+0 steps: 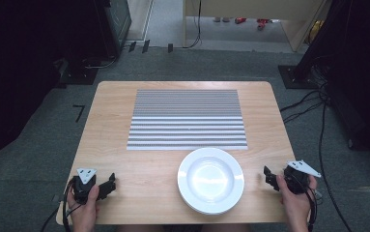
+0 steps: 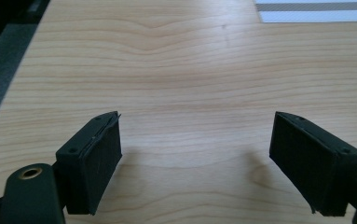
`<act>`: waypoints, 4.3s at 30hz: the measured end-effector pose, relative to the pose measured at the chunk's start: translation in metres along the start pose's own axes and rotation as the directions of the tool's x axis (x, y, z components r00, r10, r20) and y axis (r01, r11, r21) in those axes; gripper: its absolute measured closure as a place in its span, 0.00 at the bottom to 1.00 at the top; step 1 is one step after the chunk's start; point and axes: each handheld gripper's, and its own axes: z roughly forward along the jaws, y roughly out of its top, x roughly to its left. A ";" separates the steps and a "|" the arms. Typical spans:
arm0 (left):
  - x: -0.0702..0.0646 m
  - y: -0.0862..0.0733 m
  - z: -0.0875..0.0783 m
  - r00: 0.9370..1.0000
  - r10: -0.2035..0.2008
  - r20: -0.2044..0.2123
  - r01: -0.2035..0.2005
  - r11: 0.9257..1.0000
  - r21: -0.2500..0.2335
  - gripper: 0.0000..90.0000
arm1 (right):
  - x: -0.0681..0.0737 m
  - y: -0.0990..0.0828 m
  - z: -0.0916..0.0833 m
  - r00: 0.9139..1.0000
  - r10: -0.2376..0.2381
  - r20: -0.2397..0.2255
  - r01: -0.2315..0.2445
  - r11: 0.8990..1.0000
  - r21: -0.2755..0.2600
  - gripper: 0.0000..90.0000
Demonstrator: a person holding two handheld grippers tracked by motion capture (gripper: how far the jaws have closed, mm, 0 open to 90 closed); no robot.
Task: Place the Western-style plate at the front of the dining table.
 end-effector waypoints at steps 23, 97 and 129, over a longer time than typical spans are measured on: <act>-0.058 0.004 -0.003 0.991 0.105 0.077 -0.103 0.994 -0.039 0.18 | 0.017 0.004 -0.010 0.997 0.021 -0.069 -0.023 0.999 -0.040 0.11; -0.193 0.037 0.005 0.895 0.127 0.428 -0.113 0.992 -0.057 0.28 | 0.077 0.016 -0.011 0.946 0.126 -0.300 -0.151 0.987 -0.062 0.55; -0.190 0.027 -0.001 0.853 0.116 0.510 -0.090 0.993 -0.076 0.67 | 0.081 0.005 -0.011 0.902 0.176 -0.393 -0.202 0.979 -0.027 0.84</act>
